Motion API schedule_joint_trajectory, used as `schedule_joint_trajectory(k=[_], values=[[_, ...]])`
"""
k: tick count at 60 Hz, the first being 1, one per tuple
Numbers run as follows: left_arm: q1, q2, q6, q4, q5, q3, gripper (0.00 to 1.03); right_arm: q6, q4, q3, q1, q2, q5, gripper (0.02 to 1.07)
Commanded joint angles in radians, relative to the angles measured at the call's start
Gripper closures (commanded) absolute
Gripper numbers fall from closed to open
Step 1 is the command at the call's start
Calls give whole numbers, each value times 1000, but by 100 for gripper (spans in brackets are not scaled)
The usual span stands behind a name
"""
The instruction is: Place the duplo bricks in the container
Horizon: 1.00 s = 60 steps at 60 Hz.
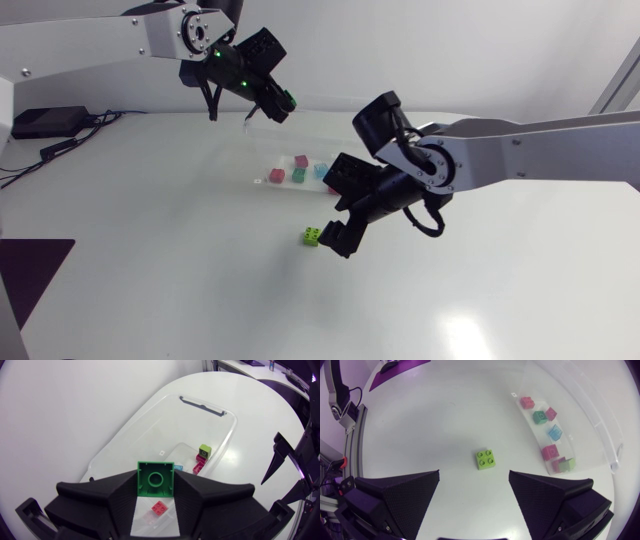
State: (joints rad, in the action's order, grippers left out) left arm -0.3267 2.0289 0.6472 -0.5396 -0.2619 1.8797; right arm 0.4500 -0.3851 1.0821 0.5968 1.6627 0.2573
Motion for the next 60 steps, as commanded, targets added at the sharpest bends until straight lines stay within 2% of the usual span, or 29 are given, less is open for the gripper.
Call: schedule_joint_trajectory(k=[1,10,17,20,24,29,40,60], values=[[14,59,-21,13,-19,55,70,19,6,42,5,62,-10,7],[17,116,-23,17,-20,113,68,32,5,82,5,141,-13,7],[26,160,-29,13,-20,168,60,46,3,113,5,190,-13,7],[29,177,-29,7,-20,193,49,49,0,128,5,209,-13,7],[34,185,-27,4,-20,206,22,53,-6,156,6,238,-13,7],[40,182,-29,6,-20,213,6,67,-28,194,8,275,-12,7],[48,131,-29,4,-20,187,4,105,-78,263,3,345,-7,7],[80,-111,-49,32,-19,-56,4,158,-98,282,-2,397,5,10]])
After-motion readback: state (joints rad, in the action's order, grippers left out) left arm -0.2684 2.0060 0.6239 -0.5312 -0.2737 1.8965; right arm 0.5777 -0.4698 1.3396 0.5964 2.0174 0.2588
